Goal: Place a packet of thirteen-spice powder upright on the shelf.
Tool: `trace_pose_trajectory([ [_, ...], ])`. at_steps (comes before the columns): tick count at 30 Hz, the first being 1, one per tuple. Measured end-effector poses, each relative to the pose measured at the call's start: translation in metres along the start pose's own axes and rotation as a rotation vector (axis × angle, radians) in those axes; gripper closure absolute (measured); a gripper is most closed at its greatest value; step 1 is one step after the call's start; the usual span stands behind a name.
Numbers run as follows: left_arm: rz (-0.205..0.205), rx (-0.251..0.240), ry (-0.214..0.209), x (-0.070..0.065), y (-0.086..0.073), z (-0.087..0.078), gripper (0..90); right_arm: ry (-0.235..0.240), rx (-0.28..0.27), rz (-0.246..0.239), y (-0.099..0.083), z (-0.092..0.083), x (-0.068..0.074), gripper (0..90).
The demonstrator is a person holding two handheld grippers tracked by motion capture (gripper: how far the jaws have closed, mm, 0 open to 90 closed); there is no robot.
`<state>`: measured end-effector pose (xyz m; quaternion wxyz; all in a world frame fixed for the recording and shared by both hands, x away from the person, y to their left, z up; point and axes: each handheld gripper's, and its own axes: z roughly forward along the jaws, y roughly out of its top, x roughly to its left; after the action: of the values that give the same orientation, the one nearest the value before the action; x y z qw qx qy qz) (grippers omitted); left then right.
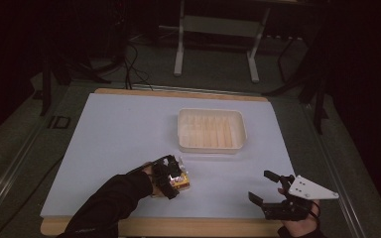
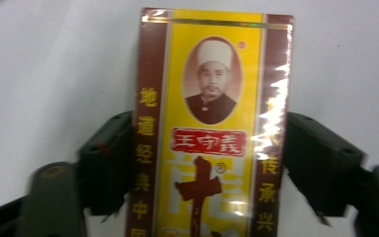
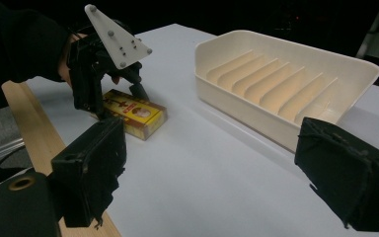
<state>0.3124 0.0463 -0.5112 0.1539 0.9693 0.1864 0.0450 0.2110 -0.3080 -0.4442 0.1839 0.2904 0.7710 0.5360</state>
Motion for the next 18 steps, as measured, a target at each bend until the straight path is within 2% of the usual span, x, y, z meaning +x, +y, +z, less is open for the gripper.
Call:
trace_pose_trajectory([
  [1, 0.002, 0.002, 0.0, 0.0, 0.0, 0.0, 30.7, -0.001, 0.0, 0.0, 0.0, 0.0, 0.0, 12.4],
  [6, -0.029, 0.002, 0.013, -0.001, 0.0, -0.002, 32.2, -0.001, -0.001, 0.002, 0.0, 0.0, -0.001, 13.2],
  [9, -0.041, -0.029, -0.007, -0.001, -0.001, -0.005, 32.6, -0.003, -0.001, 0.003, 0.0, 0.0, -0.001, 13.2],
  [11, -0.041, -0.029, -0.007, -0.001, -0.001, -0.005, 32.6, -0.001, -0.001, 0.004, 0.0, 0.0, -0.001, 13.2],
  [12, -0.043, -0.048, -0.022, -0.001, 0.0, -0.009, 32.7, -0.003, -0.001, 0.005, 0.0, 0.0, -0.001, 13.2],
  [16, -0.055, -0.07, -0.029, -0.002, 0.001, -0.013, 32.7, -0.005, -0.002, 0.003, 0.0, 0.0, -0.001, 13.2],
  [18, -0.079, -0.104, -0.031, -0.002, 0.001, -0.017, 32.8, -0.007, -0.001, 0.005, 0.0, 0.0, -0.001, 13.2],
])
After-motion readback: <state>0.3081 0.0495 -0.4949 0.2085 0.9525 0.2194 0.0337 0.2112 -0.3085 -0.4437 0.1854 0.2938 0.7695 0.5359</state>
